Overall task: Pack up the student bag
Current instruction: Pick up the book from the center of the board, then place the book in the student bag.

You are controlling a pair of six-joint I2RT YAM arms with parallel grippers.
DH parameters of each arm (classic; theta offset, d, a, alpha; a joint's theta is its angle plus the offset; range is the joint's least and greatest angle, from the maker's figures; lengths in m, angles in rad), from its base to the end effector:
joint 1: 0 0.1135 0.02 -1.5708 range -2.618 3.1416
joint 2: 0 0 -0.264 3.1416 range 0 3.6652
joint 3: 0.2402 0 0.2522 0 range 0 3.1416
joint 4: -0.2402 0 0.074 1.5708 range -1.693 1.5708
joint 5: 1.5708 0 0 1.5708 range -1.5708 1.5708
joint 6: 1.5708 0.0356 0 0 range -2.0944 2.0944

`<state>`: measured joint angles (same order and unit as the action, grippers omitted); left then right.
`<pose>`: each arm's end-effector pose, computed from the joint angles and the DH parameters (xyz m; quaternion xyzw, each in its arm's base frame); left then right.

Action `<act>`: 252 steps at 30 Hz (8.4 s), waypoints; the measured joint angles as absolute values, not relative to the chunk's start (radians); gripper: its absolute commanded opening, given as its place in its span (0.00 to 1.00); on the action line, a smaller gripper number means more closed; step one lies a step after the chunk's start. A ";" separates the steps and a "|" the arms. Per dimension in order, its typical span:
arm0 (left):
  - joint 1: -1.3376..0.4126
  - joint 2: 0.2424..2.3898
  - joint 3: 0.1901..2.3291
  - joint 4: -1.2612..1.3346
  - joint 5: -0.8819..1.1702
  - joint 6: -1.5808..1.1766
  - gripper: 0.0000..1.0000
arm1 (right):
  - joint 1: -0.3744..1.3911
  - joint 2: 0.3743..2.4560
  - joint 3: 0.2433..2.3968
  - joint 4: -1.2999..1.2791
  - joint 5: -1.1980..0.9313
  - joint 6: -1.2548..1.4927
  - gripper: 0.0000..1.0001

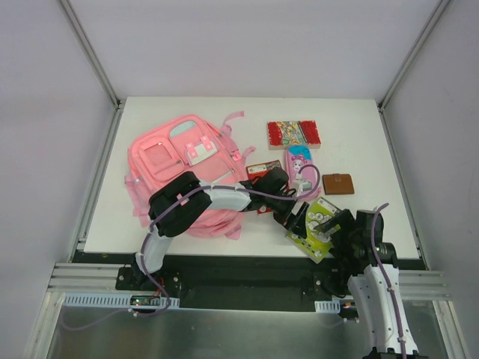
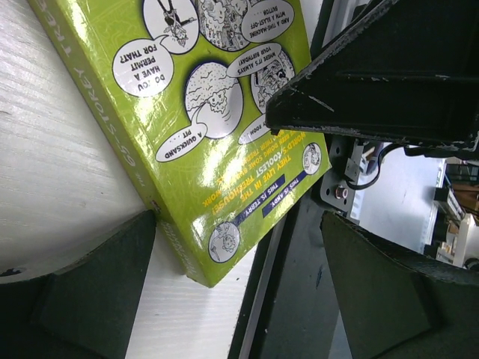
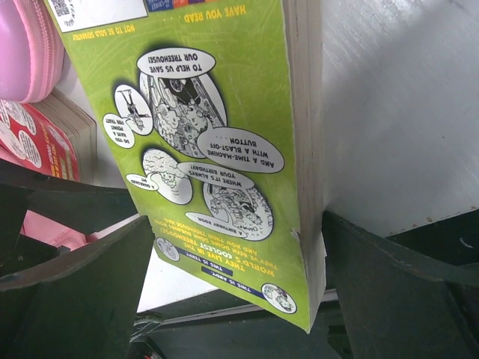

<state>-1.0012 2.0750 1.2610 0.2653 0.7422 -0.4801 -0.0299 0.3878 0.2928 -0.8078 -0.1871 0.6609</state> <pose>0.2197 -0.3876 0.1555 0.3808 0.7397 -0.5410 0.1230 0.0928 0.0038 0.1643 0.2897 0.8954 0.1852 0.2829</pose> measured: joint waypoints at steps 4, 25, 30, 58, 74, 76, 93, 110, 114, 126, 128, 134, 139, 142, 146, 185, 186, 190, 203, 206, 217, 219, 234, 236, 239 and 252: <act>-1.002 2.077 1.261 0.265 0.743 -0.489 0.82 | -0.031 0.413 0.297 -0.799 -0.189 0.661 0.91; -1.011 2.066 1.210 0.323 0.724 -0.542 0.79 | -0.035 0.369 0.303 -0.898 -0.235 0.648 0.96; -1.014 2.064 1.209 0.322 0.720 -0.542 0.79 | -0.019 0.348 0.302 -0.933 -0.232 0.691 0.96; -0.937 2.058 1.278 0.234 0.785 -0.509 0.81 | 0.156 0.419 0.274 -0.889 -0.109 0.874 0.96; -0.971 2.126 1.308 0.242 0.822 -0.509 0.81 | 0.163 0.343 0.265 -0.879 -0.087 0.874 0.96; -0.978 2.126 1.308 0.246 0.826 -0.509 0.81 | 0.163 0.350 0.265 -0.879 -0.088 0.875 0.97; -0.987 2.127 1.308 0.248 0.827 -0.509 0.80 | 0.162 0.350 0.267 -0.879 -0.102 0.870 0.84; -0.987 2.126 1.308 0.248 0.827 -0.508 0.80 | 0.165 0.318 0.273 -0.884 -0.136 0.836 0.69; -0.987 2.126 1.308 0.247 0.827 -0.507 0.80 | 0.168 0.312 0.275 -0.886 -0.139 0.832 0.68; -0.987 2.116 1.298 0.248 0.824 -0.487 0.80 | 0.171 0.299 0.276 -0.886 -0.169 0.821 0.63; -0.987 2.112 1.292 0.248 0.821 -0.484 0.79 | 0.173 0.296 0.276 -0.887 -0.174 0.821 0.63; -0.988 2.096 1.266 0.260 0.809 -0.481 0.79 | 0.175 0.283 0.276 -0.886 -0.188 0.819 0.59; -0.986 2.058 1.219 0.270 0.774 -0.473 0.79 | 0.171 0.206 0.276 -0.886 -0.235 0.844 0.58; -0.986 2.046 1.205 0.270 0.759 -0.470 0.79 | 0.165 0.135 0.276 -0.885 -0.274 0.877 0.60; -0.988 2.044 1.201 0.268 0.759 -0.471 0.79 | 0.165 0.116 0.276 -0.876 -0.313 0.905 0.60; -0.903 1.547 1.160 -0.094 0.348 -0.293 0.99 | 0.163 0.348 0.524 -0.937 -0.215 0.737 0.01; -0.902 1.499 1.142 -0.107 0.300 -0.290 0.99 | 0.163 0.360 0.546 -0.921 -0.205 0.721 0.01; -0.901 1.368 1.084 -0.165 0.147 -0.292 0.99 | 0.163 0.397 0.630 -0.844 -0.184 0.665 0.01; -0.901 1.441 1.028 -0.349 -0.123 -0.218 0.84 | 0.163 0.494 0.653 -0.755 -0.191 0.603 0.01; -0.901 1.485 1.047 -0.369 -0.143 -0.197 0.75 | 0.163 0.493 0.653 -0.739 -0.196 0.603 0.01; -0.926 1.528 1.114 -0.403 -0.135 -0.175 0.62 | 0.163 0.494 0.650 -0.719 -0.207 0.602 0.01; -0.937 1.543 1.118 -0.406 -0.125 -0.179 0.61 | 0.163 0.495 0.649 -0.717 -0.209 0.602 0.01; -0.949 1.629 1.141 -0.450 -0.181 -0.199 0.31 | 0.163 0.495 0.640 -0.691 -0.218 0.602 0.01; -0.949 1.638 1.155 -0.453 -0.193 -0.195 0.27 | 0.163 0.495 0.640 -0.691 -0.218 0.602 0.01; -0.949 1.650 1.166 -0.454 -0.204 -0.194 0.13 | 0.163 0.495 0.640 -0.691 -0.218 0.602 0.01; -0.949 1.644 1.166 -0.462 -0.226 -0.182 0.00 | 0.163 0.502 0.624 -0.681 -0.234 0.600 0.01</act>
<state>-0.9493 1.6440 1.1664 -0.4622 -0.2256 -0.1818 0.1635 0.5018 0.6235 -0.6811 -0.2340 0.6003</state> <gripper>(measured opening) 0.014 0.276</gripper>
